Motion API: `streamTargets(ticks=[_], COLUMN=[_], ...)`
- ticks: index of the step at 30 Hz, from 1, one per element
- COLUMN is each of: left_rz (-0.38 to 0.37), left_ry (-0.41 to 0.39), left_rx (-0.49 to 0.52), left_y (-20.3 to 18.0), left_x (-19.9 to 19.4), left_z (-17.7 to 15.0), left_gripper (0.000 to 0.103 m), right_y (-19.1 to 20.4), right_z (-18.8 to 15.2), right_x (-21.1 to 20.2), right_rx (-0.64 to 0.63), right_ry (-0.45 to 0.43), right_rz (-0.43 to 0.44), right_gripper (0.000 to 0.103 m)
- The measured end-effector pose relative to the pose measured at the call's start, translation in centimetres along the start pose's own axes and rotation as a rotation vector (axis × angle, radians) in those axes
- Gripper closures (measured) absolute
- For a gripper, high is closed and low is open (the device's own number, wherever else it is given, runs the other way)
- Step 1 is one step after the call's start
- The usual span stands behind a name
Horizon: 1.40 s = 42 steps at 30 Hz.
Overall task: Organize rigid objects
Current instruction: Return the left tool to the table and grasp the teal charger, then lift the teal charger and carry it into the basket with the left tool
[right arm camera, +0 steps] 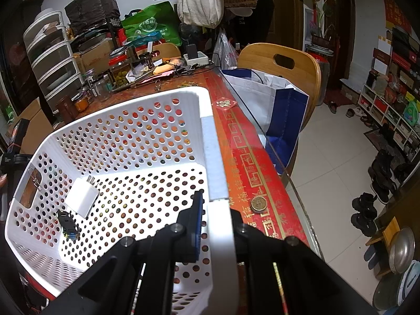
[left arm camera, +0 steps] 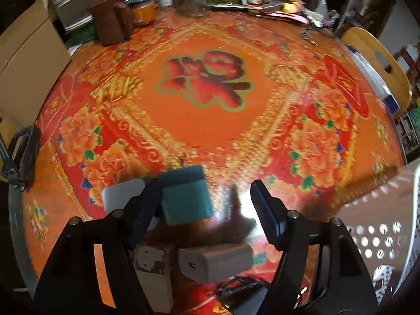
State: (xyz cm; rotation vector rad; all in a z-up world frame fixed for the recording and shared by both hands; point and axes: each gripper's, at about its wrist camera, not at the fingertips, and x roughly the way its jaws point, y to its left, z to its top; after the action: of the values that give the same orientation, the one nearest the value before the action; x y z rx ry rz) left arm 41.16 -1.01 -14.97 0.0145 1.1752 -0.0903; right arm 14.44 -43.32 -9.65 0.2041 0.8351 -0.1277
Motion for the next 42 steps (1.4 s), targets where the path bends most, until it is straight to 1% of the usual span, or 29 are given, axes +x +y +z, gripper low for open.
streamTargets(ticks=[3,6,7,9,10,11,13,16,20,23,25,27,30,34,36,38,41,42], left_rz=[-0.019,0.022,0.022,0.05,0.059,0.049,0.05,0.076,0.096,0.108,0.118,0.145,0.211,0.207,0.195,0.165,0.138,0.132], left_ry=[0.022,0.021,0.024,0.025,0.024,0.023,0.017,-0.027,-0.1,-0.168,-0.219,-0.269,-0.344,-0.399,-0.405,-0.391,-0.352,-0.325], left_rx=[-0.029,-0.005,-0.004,-0.007,-0.008,-0.016,-0.02,0.008,0.023,0.04,0.067,0.104,0.169,0.265,0.315,0.358,0.428,0.458], left_y=[0.9,0.4,0.3,0.2,0.3,0.4,0.3,-0.3,-1.0,-2.0,-3.1,-4.6,-7.6,-12.5,-15.0,-17.2,-20.5,-21.8], left_x=[0.9,1.4,1.5,1.6,1.7,1.7,1.7,0.6,-2.4,-5.9,-8.7,-11.6,-15.5,-19.6,-20.5,-20.9,-20.3,-19.6], left_z=[0.1,-0.1,-0.1,-0.1,-0.1,0.0,-0.1,-0.3,-0.3,-0.4,-0.8,-1.2,-2.1,-4.2,-5.1,-6.0,-7.4,-7.9], left_gripper=[0.035,0.036,0.038,0.053,0.063,0.064,0.064,0.064,0.064,0.064,0.064,0.064,0.064,0.064,0.064,0.064,0.064,0.064], right_y=[-0.1,-0.1,-0.1,-0.1,-0.1,-0.1,-0.1,-0.1,-0.1,-0.1,-0.1,-0.1,-0.1,0.0,0.1,0.1,0.1,0.1], right_z=[0.0,0.0,0.0,0.0,0.0,0.0,0.1,0.0,0.0,0.1,0.0,0.0,0.1,0.1,0.1,0.2,0.1,0.1], right_x=[-0.1,-0.1,-0.1,-0.1,-0.1,-0.1,-0.1,-0.1,-0.1,-0.1,-0.1,-0.1,-0.1,-0.1,0.0,-0.1,-0.1,-0.1], right_rx=[0.001,0.0,-0.001,0.0,0.0,0.001,0.001,-0.001,-0.001,0.0,-0.001,-0.002,0.0,-0.002,-0.003,-0.004,-0.005,-0.005], right_ry=[-0.001,0.0,0.0,0.0,0.0,-0.001,0.0,0.0,0.0,0.0,0.0,0.0,-0.001,0.0,0.001,0.001,-0.001,-0.001], right_rz=[0.005,0.005,0.004,0.005,0.005,0.006,0.006,0.004,0.005,0.005,0.005,0.004,0.005,0.006,0.008,0.01,0.013,0.014], right_gripper=[0.095,0.095,0.095,0.095,0.095,0.095,0.095,0.095,0.095,0.095,0.095,0.095,0.095,0.095,0.095,0.095,0.095,0.095])
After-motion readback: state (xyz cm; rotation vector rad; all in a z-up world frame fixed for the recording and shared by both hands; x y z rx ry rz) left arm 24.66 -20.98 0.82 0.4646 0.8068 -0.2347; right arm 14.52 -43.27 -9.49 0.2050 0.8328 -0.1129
